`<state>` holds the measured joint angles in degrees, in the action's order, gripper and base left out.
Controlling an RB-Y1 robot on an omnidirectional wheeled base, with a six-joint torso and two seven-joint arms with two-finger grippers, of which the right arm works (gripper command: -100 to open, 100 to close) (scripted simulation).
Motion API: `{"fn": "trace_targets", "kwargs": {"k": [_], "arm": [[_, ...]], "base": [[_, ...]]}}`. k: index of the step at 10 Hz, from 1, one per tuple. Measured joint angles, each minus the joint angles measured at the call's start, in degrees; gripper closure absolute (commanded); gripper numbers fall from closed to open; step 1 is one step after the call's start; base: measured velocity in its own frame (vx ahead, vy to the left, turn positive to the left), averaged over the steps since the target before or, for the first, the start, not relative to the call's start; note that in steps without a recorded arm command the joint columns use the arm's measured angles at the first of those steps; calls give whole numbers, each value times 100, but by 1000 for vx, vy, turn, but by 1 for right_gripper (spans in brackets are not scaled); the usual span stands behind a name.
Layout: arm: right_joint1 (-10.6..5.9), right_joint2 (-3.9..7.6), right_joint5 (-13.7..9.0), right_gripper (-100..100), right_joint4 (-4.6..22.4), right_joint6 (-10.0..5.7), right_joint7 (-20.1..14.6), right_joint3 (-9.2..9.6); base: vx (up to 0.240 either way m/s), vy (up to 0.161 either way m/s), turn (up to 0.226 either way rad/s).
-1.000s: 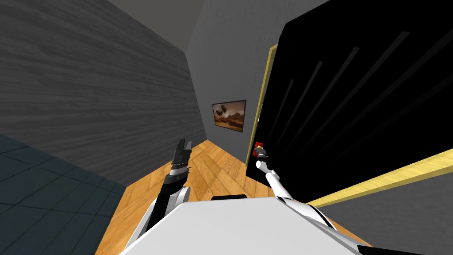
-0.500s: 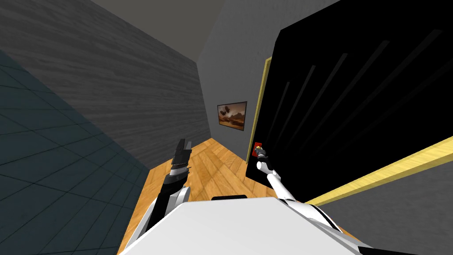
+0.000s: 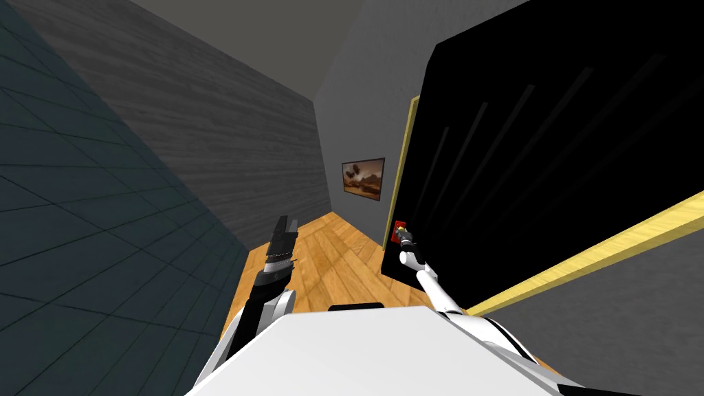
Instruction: Pull the door open
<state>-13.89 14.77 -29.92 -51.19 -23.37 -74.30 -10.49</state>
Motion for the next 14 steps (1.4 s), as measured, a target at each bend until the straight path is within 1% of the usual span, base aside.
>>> {"fn": "trace_targets", "kwargs": {"k": [3, 5, 7, 8, 9, 11, 12, 14], "arm": [[41, 46, 47, 100, -30, 17, -149, 190], [70, 99, 75, 100, -51, 18, -278, 330], [89, 145, 98, 100, -118, 42, -371, 431], [93, 173, 111, 100, -128, 37, -431, 493], [106, 164, 116, 100, -118, 47, -442, 513], [140, 217, 130, 100, -182, 56, -519, 595], [131, 242, 143, 100, -182, 43, -563, 650], [169, 286, 170, 100, -215, 37, -670, 790]], "base": [[-203, -51, 100], [-188, -50, 93], [-217, -45, 85], [-101, -20, 35], [-127, -31, 88], [-212, -56, 113], [-235, -63, 80], [-199, -64, 114]]}}
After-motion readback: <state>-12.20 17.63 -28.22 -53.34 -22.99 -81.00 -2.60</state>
